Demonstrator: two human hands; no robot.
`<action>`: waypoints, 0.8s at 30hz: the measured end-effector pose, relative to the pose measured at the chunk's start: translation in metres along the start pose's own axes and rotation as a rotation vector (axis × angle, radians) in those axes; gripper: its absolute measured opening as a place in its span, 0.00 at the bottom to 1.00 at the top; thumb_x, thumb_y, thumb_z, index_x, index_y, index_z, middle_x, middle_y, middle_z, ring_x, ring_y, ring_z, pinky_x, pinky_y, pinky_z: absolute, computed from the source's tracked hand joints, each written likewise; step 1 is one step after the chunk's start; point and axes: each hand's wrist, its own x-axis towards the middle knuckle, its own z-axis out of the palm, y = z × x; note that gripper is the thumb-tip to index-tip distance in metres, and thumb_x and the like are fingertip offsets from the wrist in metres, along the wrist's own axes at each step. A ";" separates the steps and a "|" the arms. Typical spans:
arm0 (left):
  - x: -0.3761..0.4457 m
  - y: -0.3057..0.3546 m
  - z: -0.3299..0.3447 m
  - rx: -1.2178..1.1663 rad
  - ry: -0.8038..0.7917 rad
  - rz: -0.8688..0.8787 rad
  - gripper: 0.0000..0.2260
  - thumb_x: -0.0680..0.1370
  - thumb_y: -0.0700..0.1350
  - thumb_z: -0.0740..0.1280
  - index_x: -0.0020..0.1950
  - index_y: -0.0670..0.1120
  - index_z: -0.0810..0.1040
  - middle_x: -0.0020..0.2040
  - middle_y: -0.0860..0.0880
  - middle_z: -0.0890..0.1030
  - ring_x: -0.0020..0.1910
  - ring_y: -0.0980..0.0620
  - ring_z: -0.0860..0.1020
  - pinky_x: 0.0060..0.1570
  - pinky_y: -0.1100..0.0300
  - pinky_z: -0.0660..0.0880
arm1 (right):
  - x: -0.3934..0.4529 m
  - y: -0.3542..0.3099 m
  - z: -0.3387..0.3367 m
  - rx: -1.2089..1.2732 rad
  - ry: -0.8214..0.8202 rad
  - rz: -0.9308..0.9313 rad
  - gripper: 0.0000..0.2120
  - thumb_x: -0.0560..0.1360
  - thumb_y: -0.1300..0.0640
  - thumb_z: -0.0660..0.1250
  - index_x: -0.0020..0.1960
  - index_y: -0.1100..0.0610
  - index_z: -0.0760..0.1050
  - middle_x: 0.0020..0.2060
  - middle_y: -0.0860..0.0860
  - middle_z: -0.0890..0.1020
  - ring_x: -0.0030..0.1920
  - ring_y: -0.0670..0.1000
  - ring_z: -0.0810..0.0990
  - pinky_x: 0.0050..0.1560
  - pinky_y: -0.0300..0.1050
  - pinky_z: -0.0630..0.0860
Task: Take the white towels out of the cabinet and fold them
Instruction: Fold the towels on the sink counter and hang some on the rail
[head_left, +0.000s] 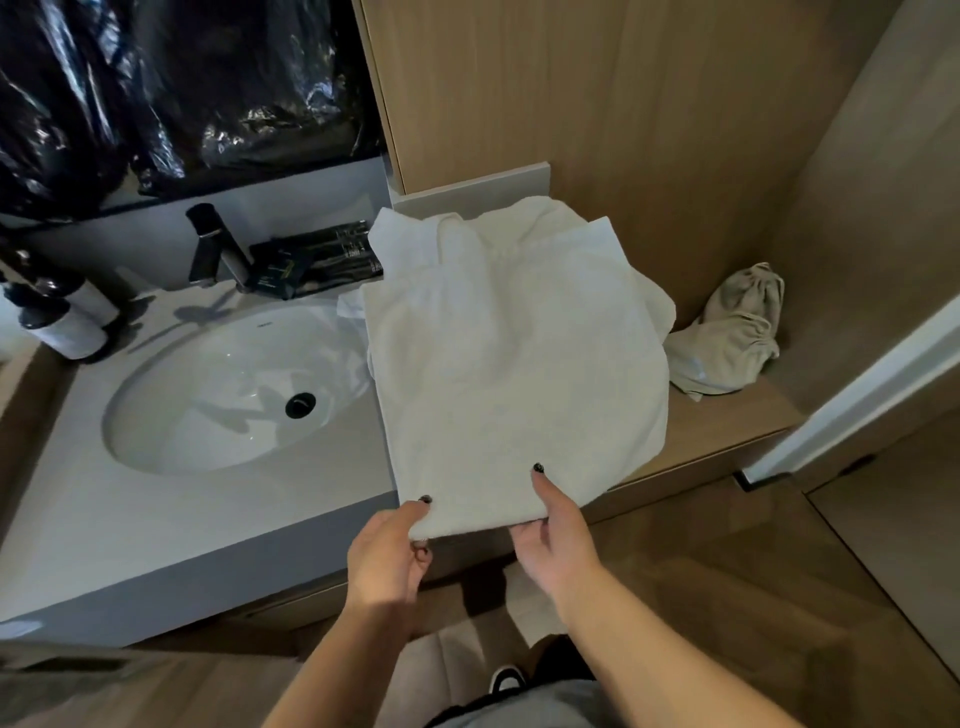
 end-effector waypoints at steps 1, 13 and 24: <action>0.000 0.001 -0.002 0.037 0.006 0.019 0.04 0.77 0.39 0.70 0.47 0.39 0.77 0.41 0.44 0.77 0.36 0.52 0.72 0.39 0.59 0.70 | 0.004 -0.005 0.000 0.004 0.028 -0.002 0.17 0.77 0.64 0.69 0.64 0.57 0.76 0.56 0.58 0.84 0.55 0.58 0.83 0.55 0.55 0.80; 0.001 0.002 -0.003 0.255 0.132 0.132 0.10 0.78 0.43 0.69 0.52 0.37 0.76 0.41 0.42 0.74 0.37 0.50 0.70 0.37 0.58 0.69 | 0.024 -0.113 -0.032 -0.036 0.406 -0.213 0.08 0.74 0.64 0.72 0.49 0.55 0.76 0.53 0.53 0.83 0.49 0.52 0.82 0.54 0.47 0.80; -0.015 0.007 0.003 0.437 0.011 0.327 0.16 0.81 0.41 0.63 0.63 0.59 0.80 0.59 0.60 0.81 0.61 0.55 0.75 0.62 0.57 0.68 | 0.008 -0.239 -0.055 -0.974 0.195 -0.464 0.23 0.79 0.65 0.65 0.64 0.41 0.71 0.43 0.57 0.84 0.35 0.51 0.81 0.35 0.46 0.80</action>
